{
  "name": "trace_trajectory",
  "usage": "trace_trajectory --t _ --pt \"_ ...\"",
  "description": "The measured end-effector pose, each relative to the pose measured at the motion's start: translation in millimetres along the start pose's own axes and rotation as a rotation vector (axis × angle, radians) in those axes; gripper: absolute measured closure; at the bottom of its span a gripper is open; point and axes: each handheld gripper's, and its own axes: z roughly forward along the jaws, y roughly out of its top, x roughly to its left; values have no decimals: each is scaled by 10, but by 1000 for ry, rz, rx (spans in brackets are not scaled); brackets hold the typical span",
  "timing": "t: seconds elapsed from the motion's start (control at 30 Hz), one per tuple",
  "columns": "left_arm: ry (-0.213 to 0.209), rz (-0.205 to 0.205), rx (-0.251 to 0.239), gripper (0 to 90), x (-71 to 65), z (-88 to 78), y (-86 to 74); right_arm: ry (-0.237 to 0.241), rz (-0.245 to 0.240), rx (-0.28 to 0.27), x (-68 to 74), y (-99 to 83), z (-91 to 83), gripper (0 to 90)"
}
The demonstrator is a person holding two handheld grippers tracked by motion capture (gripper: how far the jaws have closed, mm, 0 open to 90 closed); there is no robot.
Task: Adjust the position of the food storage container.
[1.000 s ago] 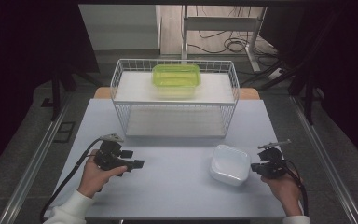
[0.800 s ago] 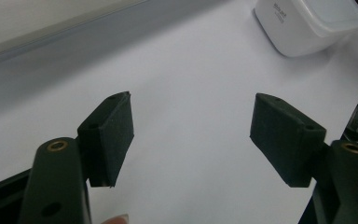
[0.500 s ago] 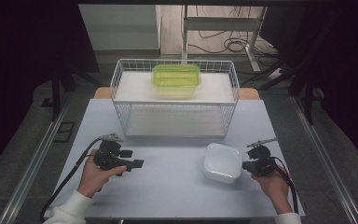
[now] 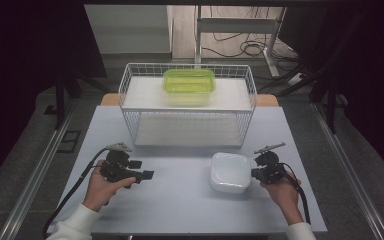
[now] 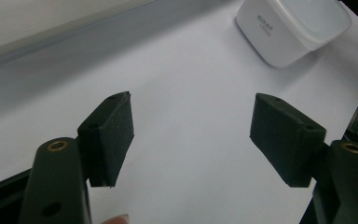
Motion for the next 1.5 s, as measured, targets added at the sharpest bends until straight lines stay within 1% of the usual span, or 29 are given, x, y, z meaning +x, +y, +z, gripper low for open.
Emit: trace_trajectory --t 0.03,0.07,0.1,0.13,0.17,0.2,0.27,0.3,0.33,0.37,0.43,0.5,0.57,0.63,0.7,0.77,1.0,1.1,1.13,1.17,1.2,1.23,1.27,1.3,1.4,1.5 --pt "0 -3 0 293 2 -3 0 4 -8 -1 40 32 23 892" --pt "0 -3 0 293 2 -3 0 4 -8 -1 40 32 23 892" --pt "0 -5 0 293 2 -4 -1 10 -19 -1 84 70 49 892" --pt "0 -5 0 293 2 -4 -1 10 -19 -1 84 70 49 892" --pt "-1 -5 2 293 2 -1 -2 19 -27 -3 128 107 76 892" --pt "-1 -5 2 292 2 -1 -2 19 -27 -3 128 107 76 892" --pt "-1 -5 2 292 1 -2 -3 28 -39 -1 213 152 108 892" --pt "-1 -5 2 292 2 -3 -3 28 -39 -1 213 152 108 892" --pt "-1 -4 2 292 3 -4 -2 33 -45 -2 245 164 118 892" --pt "-1 -5 2 292 5 -5 -2 44 -60 -1 310 186 138 892" --pt "-1 -5 2 292 7 -3 -1 49 -66 -2 337 194 147 892" --pt "-2 -5 4 291 7 1 -3 60 -88 1 440 225 188 892" --pt "-3 -6 4 291 7 2 -3 62 -89 2 461 231 195 892" --pt "-3 -6 4 291 8 1 -3 77 -96 1 529 257 225 892" --pt "-3 -5 4 291 8 1 -3 80 -99 1 545 262 230 892" --pt "-4 -4 4 291 11 2 -2 90 -110 -1 611 290 253 892" --pt "-5 -4 4 291 14 7 -3 102 -130 -4 707 347 293 892" --pt "-5 -3 3 290 14 -2 -2 112 -142 -8 779 386 321 892" --pt "-5 -3 3 290 14 -2 -2 112 -142 -8 779 386 321 892" --pt "-5 -6 1 290 17 -3 -2 119 -151 -10 818 406 336 892" --pt "-5 -6 1 289 17 -3 -2 119 -151 -10 818 406 336 892" --pt "-7 -8 -1 288 20 -2 -2 123 -155 -11 865 429 354 892" --pt "-8 -10 -1 288 21 -1 -2 123 -155 -11 865 429 354 892" --pt "-10 -13 -2 287 22 0 -2 127 -162 -13 899 446 368 892" --pt "-12 -15 -4 285 19 -4 -3 133 -168 -15 934 461 382 892" --pt "-11 -16 -5 284 18 -8 -4 140 -162 -19 951 472 389 891"
